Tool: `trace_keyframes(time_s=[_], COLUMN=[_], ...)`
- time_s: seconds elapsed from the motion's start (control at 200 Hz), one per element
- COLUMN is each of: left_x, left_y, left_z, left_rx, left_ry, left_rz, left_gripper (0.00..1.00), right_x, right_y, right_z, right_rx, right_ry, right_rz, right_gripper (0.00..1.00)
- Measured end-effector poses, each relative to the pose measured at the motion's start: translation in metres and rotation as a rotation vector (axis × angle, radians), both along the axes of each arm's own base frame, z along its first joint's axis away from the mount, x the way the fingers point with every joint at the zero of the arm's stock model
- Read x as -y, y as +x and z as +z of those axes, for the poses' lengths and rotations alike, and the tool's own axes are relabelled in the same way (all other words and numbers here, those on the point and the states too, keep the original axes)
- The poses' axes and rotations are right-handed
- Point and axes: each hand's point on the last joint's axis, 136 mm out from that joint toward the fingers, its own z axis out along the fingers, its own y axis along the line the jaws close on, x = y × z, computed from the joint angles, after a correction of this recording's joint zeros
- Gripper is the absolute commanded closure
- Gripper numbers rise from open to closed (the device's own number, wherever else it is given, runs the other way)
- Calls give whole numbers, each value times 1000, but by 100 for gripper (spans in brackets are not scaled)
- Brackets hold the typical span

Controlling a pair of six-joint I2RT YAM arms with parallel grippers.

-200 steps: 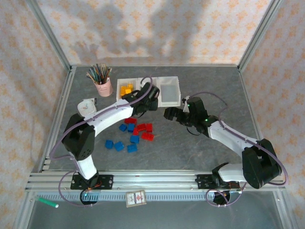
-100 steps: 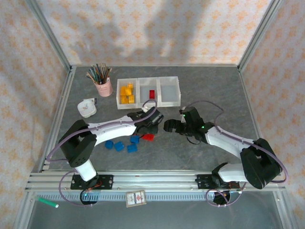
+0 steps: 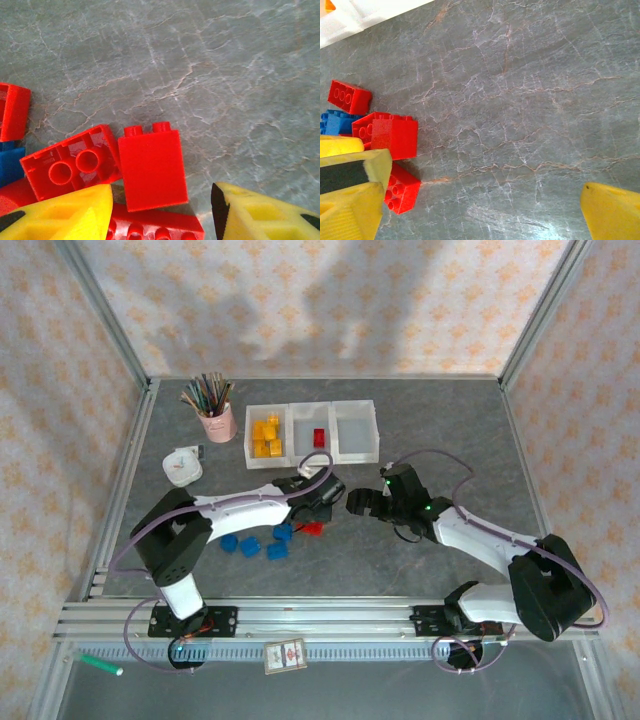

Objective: Sort the legos into containers by color
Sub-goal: Pick up the lego from the center of the table.

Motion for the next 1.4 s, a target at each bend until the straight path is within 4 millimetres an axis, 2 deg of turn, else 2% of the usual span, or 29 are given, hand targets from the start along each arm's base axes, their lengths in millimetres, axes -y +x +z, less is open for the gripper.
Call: trace_keyframes(time_s=[0.13, 0.31, 0.43, 0.686, 0.876, 1.096, 1.256, 1.401], left_x=[0, 10, 17, 22, 27, 28, 27, 24], left_y=[1, 9, 11, 14, 18, 20, 22, 28], left_z=[-11, -7, -7, -20, -25, -27, -16, 14], left_rx=[-17, -1, 7, -12, -13, -10, 16, 89], left_ry=[19, 0, -9, 14, 18, 21, 12, -10], left_rz=[3, -1, -7, -12, -12, -18, -18, -11], left_gripper=[48, 52, 52, 52, 59, 67, 69, 69], right_x=[1, 2, 5, 9, 13, 15, 15, 14], right_y=[1, 2, 2, 4, 4, 5, 5, 6], right_z=[0, 1, 1, -2, -4, 2, 3, 6], right_rx=[4, 9, 8, 3, -4, 14, 16, 18], right_ry=[-5, -5, -6, -8, -12, -1, -1, 2], right_rz=[-5, -10, -17, -31, -41, -46, -46, -43], right_gripper=[0, 0, 0, 0, 0, 0, 0, 0])
